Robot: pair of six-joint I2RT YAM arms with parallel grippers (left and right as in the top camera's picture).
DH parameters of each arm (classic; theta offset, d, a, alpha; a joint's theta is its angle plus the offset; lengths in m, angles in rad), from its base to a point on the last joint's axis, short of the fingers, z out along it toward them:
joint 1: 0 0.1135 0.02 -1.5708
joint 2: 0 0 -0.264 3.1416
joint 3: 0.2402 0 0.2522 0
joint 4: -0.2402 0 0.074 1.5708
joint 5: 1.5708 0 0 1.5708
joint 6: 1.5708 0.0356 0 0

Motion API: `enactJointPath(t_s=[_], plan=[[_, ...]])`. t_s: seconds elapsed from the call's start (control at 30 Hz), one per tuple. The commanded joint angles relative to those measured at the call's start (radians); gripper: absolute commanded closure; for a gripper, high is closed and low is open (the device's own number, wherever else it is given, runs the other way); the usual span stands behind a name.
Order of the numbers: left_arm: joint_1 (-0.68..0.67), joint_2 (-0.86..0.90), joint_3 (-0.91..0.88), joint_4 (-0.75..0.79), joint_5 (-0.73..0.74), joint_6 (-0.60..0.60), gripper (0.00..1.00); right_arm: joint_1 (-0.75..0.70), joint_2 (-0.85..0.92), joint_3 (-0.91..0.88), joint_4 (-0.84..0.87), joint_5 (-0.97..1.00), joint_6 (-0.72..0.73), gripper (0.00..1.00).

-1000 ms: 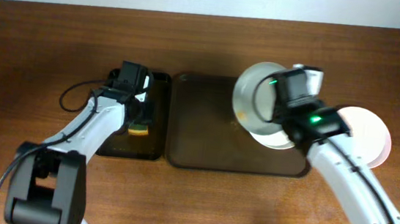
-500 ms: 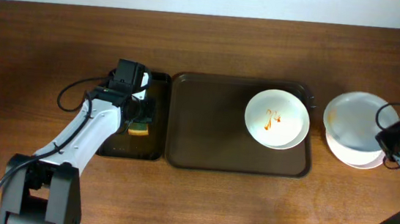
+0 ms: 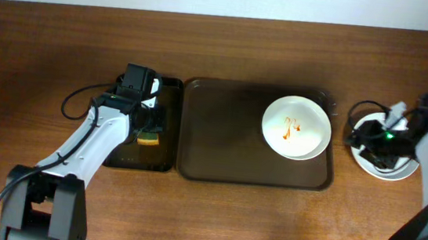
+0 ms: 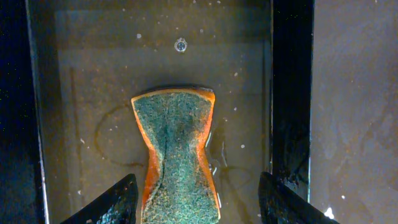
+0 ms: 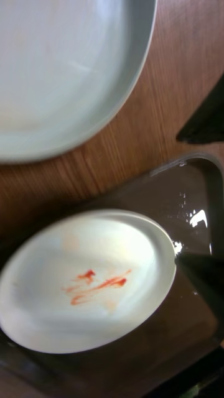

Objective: Clean dirty plates on tray and stack at the side
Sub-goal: 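Grasp the last plate rim with the right gripper and tilt it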

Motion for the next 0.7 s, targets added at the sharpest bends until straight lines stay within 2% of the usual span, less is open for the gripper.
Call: enactJointPath(t_s=[0.0,0.17,0.37,0.4,0.53,0.67], plan=[[0.007,-0.021,-0.005,-0.002,0.011,0.009,0.42,0.111,0.02,-0.014,0.035,0.109,-0.007,0.46],[0.007,-0.021,-0.005,-0.002,0.012,0.009,0.42,0.202,0.1,-0.066,0.14,0.136,-0.007,0.51],[0.007,-0.021,-0.005,-0.002,0.012,0.009,0.42,0.21,0.204,-0.068,0.191,0.132,0.053,0.67],[0.007,-0.021,-0.005,-0.002,0.012,0.009,0.42,0.21,0.215,-0.068,0.196,0.124,0.053,0.75],[0.007,-0.021,-0.005,-0.002,0.015,0.009,0.43,0.263,0.232,-0.071,0.2,0.124,0.053,0.96],[0.007,-0.021,-0.005,-0.002,0.031,0.009,0.46,0.384,0.232,-0.071,0.2,0.126,0.081,0.96]])
